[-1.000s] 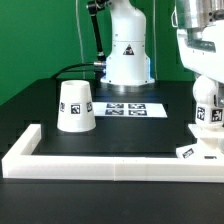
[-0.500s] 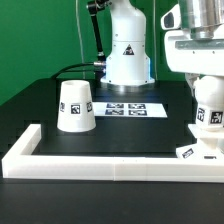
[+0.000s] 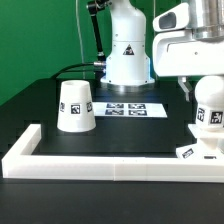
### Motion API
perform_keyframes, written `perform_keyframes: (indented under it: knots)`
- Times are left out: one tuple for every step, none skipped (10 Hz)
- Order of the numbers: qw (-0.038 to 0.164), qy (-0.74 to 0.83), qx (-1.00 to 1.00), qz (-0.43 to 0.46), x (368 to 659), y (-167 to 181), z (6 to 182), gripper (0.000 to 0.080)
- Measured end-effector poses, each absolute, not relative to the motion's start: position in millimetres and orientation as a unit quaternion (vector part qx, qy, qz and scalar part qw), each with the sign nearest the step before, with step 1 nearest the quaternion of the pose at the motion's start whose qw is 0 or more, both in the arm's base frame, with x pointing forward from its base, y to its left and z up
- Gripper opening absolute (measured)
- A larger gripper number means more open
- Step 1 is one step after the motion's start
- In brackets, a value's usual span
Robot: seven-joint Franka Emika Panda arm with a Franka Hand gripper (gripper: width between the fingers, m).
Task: Assemble lamp
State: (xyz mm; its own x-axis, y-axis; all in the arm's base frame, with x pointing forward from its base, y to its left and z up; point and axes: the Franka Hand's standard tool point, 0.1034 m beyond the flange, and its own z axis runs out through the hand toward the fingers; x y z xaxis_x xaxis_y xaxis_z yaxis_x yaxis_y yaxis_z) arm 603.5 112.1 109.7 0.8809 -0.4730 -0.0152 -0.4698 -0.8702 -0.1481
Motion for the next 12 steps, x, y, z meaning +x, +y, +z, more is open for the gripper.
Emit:
perform_keyframes:
  knots:
    - [0.066,0.191,-0.979,-0.019,603.9,112.9,109.8,0.0699]
    - [0.065,0.164,-0.984,-0.021,604.0,111.0,109.2,0.0699]
    - [0.064,0.140,-0.988,-0.022,604.1,110.5,109.1,0.0699]
    - [0.063,0.102,-0.992,-0.025,604.1,110.2,109.0,0.0699]
    - [0.062,0.084,-0.994,-0.026,604.1,110.0,108.9,0.0699]
    - [0.056,0.033,-0.997,-0.032,604.8,109.6,109.2,0.0699]
    - [0.036,-0.040,-0.997,-0.048,606.7,110.7,109.8,0.0699]
    - [0.023,-0.101,-0.993,-0.059,606.8,111.6,109.9,0.0699]
    - [0.012,-0.158,-0.985,-0.064,606.4,112.3,109.7,0.0699]
    - [0.007,-0.202,-0.977,-0.069,606.6,111.8,109.1,0.0699]
    - [-0.002,-0.268,-0.960,-0.077,608.9,111.5,110.1,0.0699]
    - [-0.006,-0.309,-0.948,-0.076,609.0,111.1,110.1,0.0699]
